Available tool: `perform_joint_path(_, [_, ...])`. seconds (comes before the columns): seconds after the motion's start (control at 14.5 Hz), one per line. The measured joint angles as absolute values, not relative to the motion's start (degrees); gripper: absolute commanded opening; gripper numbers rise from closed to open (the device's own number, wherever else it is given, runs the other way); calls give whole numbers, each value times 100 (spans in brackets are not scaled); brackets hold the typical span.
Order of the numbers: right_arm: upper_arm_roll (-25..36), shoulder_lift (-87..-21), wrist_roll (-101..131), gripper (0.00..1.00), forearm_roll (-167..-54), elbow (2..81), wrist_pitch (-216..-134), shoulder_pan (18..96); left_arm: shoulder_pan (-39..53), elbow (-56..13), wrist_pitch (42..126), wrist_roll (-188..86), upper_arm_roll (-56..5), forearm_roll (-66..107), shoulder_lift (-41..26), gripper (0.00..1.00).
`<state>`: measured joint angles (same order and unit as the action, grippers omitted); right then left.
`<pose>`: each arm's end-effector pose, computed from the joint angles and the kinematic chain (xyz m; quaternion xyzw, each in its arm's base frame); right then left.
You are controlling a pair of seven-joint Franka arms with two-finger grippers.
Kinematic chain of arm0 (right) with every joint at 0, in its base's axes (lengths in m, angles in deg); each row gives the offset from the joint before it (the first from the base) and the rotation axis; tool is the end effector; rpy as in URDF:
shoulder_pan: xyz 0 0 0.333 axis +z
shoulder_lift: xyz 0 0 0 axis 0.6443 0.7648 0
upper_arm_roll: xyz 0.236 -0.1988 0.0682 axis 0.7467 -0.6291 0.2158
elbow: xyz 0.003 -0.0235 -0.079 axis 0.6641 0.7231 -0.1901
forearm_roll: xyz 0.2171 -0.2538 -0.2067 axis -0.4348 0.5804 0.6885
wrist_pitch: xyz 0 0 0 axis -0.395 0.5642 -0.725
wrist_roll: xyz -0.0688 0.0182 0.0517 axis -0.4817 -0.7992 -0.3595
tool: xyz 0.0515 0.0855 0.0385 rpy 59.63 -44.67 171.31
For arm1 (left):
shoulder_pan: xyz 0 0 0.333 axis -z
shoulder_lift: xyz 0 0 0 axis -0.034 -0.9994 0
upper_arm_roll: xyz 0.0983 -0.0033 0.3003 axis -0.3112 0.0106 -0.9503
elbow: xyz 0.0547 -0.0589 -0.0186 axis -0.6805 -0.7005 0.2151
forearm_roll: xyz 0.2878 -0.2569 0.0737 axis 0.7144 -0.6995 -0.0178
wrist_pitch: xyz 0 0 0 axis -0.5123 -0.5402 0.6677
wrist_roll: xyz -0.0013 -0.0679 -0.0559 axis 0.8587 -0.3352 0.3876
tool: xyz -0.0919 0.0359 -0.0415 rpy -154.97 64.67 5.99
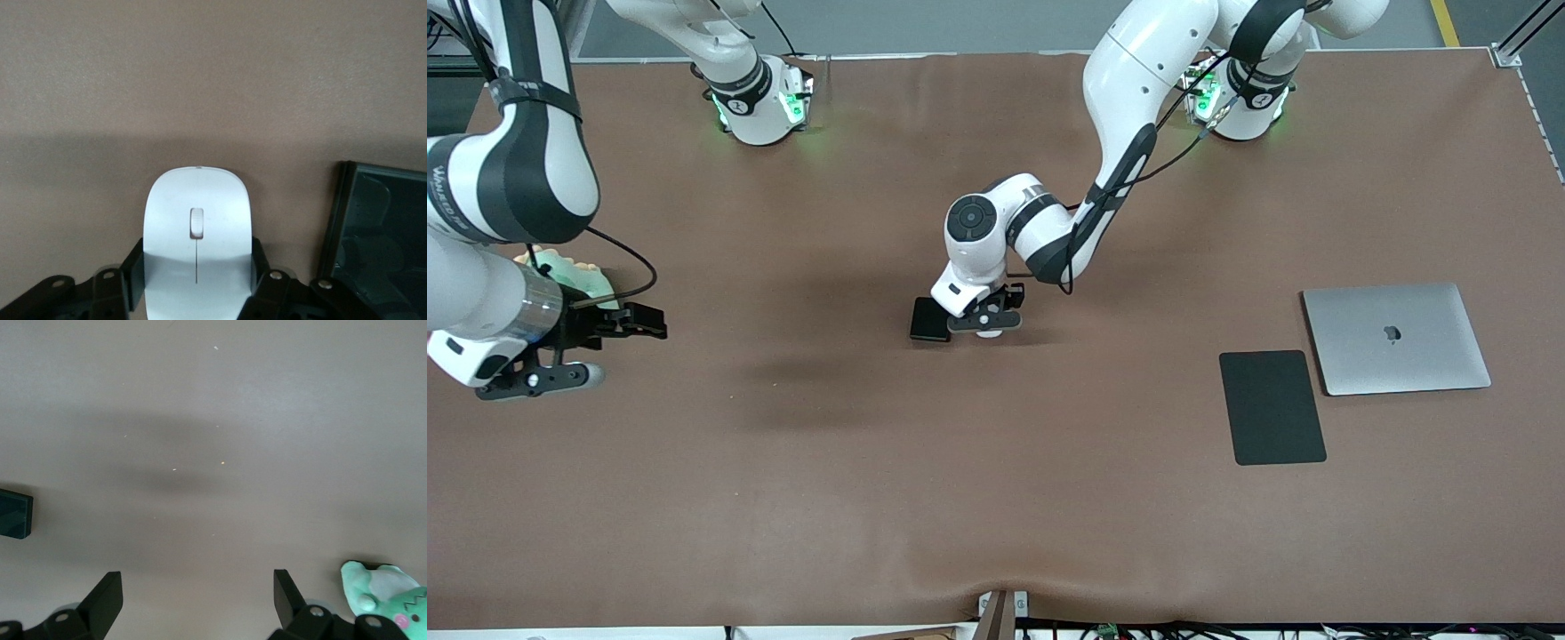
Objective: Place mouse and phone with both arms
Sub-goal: 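Grasp the white mouse with the left gripper while the right gripper approaches, then carry the mouse toward the mouse pad while the right gripper reaches the phone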
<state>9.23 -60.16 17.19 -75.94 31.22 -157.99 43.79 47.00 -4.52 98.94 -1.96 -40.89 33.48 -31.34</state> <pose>0.6374 0.0250 0.4669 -0.9949 -0.0744 0.0663 0.0186 0.4542 -0.5630 0.1751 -0.9998 -0.0205 -0.0064 0.0042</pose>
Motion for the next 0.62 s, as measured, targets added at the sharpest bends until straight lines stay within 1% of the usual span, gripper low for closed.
perform_joint_path(0.28, [924, -5853, 1443, 100, -7668, 3085, -15805, 4540, 4631, -298, 9782, -196, -4113, 3348, -2937, 0])
perform_joint_path(0.62, [933, -5687, 612, 100, -7694, 3060, -16060, 5043, 4222, -230, 9288, -243, -4142, 3348, -2207, 0])
